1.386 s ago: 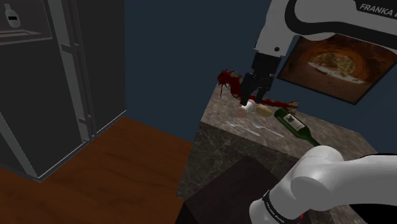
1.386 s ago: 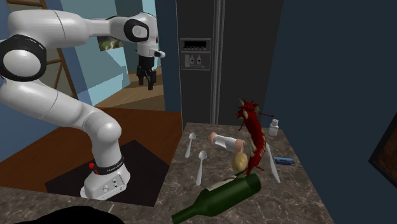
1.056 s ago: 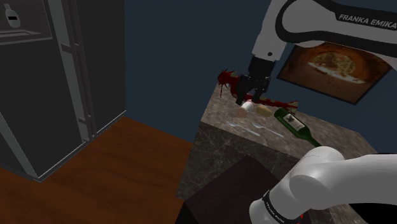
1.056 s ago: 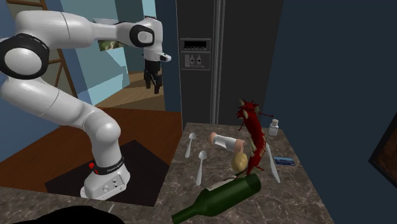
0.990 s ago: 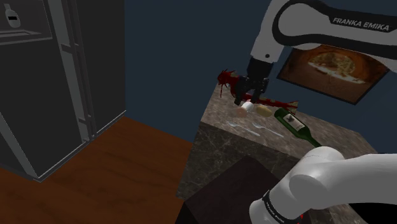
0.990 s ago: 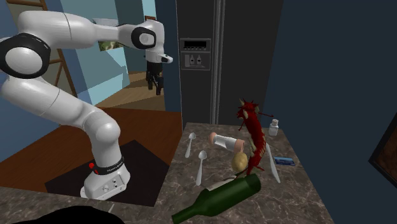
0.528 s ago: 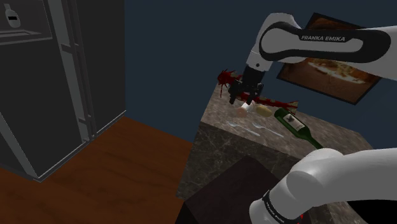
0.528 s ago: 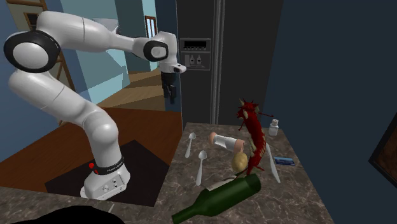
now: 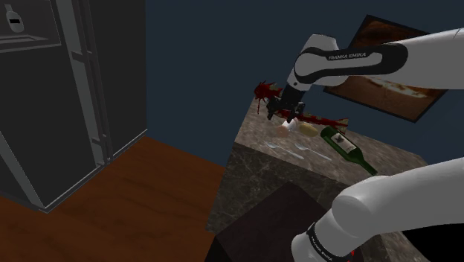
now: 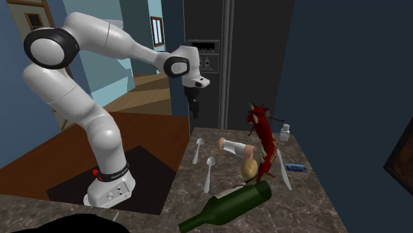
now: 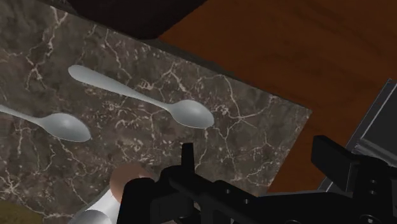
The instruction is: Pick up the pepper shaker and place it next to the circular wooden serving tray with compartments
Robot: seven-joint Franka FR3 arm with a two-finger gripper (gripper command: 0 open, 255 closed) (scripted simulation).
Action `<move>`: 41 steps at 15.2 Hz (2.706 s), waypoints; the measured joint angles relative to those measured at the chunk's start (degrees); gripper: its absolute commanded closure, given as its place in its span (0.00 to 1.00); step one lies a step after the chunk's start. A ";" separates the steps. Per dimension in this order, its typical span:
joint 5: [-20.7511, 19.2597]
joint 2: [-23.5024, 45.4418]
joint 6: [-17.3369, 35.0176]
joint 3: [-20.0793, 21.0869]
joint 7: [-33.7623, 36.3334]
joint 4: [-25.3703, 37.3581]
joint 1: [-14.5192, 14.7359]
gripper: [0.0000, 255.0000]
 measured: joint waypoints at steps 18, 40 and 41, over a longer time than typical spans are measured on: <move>1.30 23.74 28.01 -10.00 6.31 6.85 -10.53 0.00; 5.55 31.50 34.99 -10.38 4.11 8.24 -11.44 1.00; 5.55 31.50 34.99 -10.38 4.11 8.24 -11.44 1.00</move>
